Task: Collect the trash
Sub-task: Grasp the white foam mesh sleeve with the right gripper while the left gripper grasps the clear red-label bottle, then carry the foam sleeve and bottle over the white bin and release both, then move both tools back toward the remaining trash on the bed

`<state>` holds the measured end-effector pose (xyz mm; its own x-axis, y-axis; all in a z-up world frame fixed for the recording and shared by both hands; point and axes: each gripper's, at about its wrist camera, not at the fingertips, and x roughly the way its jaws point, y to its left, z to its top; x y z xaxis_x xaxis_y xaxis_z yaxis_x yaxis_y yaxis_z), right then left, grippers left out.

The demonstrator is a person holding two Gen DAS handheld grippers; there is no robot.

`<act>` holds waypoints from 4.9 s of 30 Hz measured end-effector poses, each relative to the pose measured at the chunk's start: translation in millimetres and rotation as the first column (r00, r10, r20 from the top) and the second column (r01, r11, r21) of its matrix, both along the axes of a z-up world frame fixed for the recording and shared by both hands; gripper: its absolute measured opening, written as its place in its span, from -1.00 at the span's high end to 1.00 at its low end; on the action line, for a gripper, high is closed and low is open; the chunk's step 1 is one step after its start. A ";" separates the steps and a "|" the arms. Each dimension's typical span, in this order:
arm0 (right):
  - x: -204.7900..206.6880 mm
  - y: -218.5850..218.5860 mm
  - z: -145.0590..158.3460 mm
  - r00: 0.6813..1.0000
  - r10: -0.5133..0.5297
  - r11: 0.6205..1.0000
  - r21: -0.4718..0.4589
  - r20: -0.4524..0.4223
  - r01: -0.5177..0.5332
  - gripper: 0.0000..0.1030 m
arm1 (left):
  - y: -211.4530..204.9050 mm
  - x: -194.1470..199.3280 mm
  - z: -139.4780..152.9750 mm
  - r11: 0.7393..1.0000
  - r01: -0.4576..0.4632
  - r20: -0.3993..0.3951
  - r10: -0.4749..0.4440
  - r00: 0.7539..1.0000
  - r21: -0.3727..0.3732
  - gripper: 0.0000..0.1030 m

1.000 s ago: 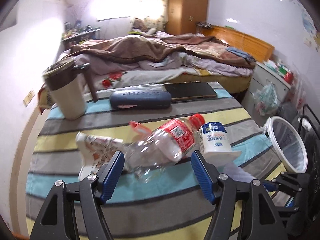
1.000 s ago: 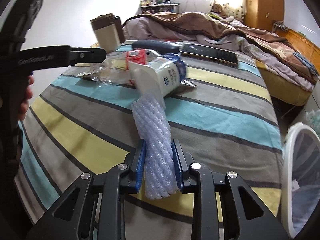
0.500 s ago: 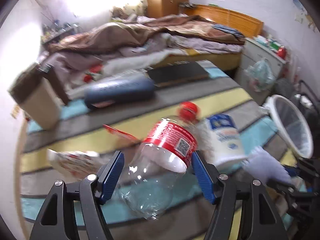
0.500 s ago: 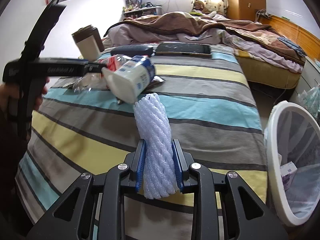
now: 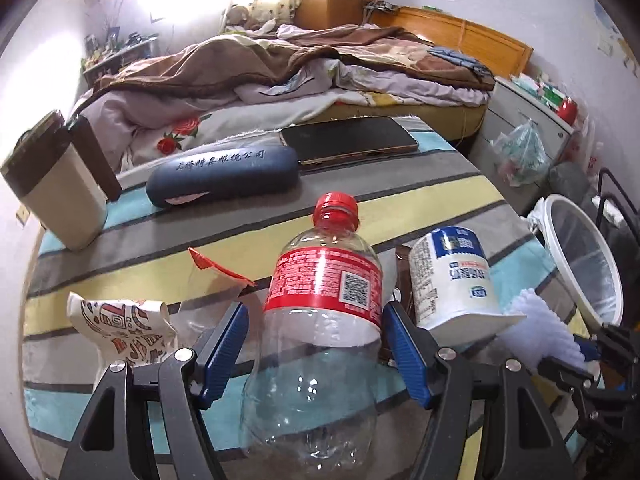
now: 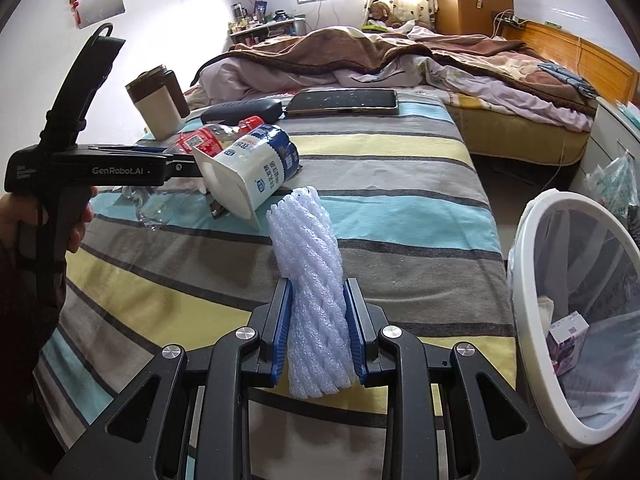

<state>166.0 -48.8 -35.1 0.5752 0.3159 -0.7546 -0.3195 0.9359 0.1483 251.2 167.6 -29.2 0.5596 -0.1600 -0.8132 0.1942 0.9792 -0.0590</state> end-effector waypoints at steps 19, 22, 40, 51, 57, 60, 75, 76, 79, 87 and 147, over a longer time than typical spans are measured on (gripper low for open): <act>-8.8 -5.8 4.5 0.999 -0.037 0.999 0.029 0.025 0.036 0.46 | -5.7 -49.1 16.0 0.995 -0.090 0.079 0.092 0.993 -0.030 -0.23; -12.1 -7.3 7.9 0.999 -0.037 0.999 0.033 0.034 0.036 0.46 | -12.1 -65.3 21.2 0.996 -0.091 0.104 0.093 0.990 -0.021 -0.23; -35.2 -35.2 33.3 0.989 -0.090 0.994 0.077 0.115 0.082 0.46 | -48.1 -127.4 51.8 0.997 -0.070 0.191 0.077 0.978 -0.044 -0.23; -44.9 -68.6 39.0 0.978 -0.151 0.985 0.100 0.142 0.138 0.46 | -102.5 -145.0 65.3 0.999 0.003 0.225 0.006 0.974 -0.039 -0.23; -48.5 -91.2 40.0 0.971 -0.189 0.979 0.107 0.147 0.174 0.46 | -134.0 -149.7 72.8 0.998 0.048 0.249 -0.039 0.968 -0.030 -0.23; -52.5 -99.9 40.3 0.966 -0.213 0.974 0.111 0.150 0.197 0.46 | -147.3 -149.8 72.6 0.997 0.069 0.249 -0.059 0.967 -0.031 -0.23; -63.1 -168.3 39.6 0.913 -0.380 0.925 0.098 0.150 0.368 0.46 | -240.9 -138.3 72.0 0.977 0.213 0.264 -0.203 0.943 -0.010 -0.23; -62.1 -172.5 38.8 0.910 -0.387 0.921 0.096 0.147 0.377 0.46 | -246.6 -136.9 70.5 0.975 0.221 0.261 -0.210 0.942 -0.013 -0.23; -60.4 -184.0 36.3 0.899 -0.414 0.910 0.077 0.143 0.407 0.46 | -269.2 -131.6 65.6 0.966 0.260 0.251 -0.249 0.935 -0.011 -0.23; -53.4 -209.7 31.4 0.880 -0.460 0.888 0.052 0.122 0.457 0.46 | -309.6 -114.8 47.0 0.950 0.310 0.205 -0.296 0.933 -0.035 -0.23; -52.2 -143.2 51.7 0.905 -0.392 0.918 0.015 0.162 0.395 0.07 | -178.0 -149.9 65.9 0.998 0.040 0.280 -0.024 0.960 -0.053 -0.34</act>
<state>113.8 -192.0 16.6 0.7624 0.0264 -0.6465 0.0577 0.9924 0.1086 101.3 -10.4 36.7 0.7570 -0.2236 -0.6140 0.2424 0.9687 -0.0540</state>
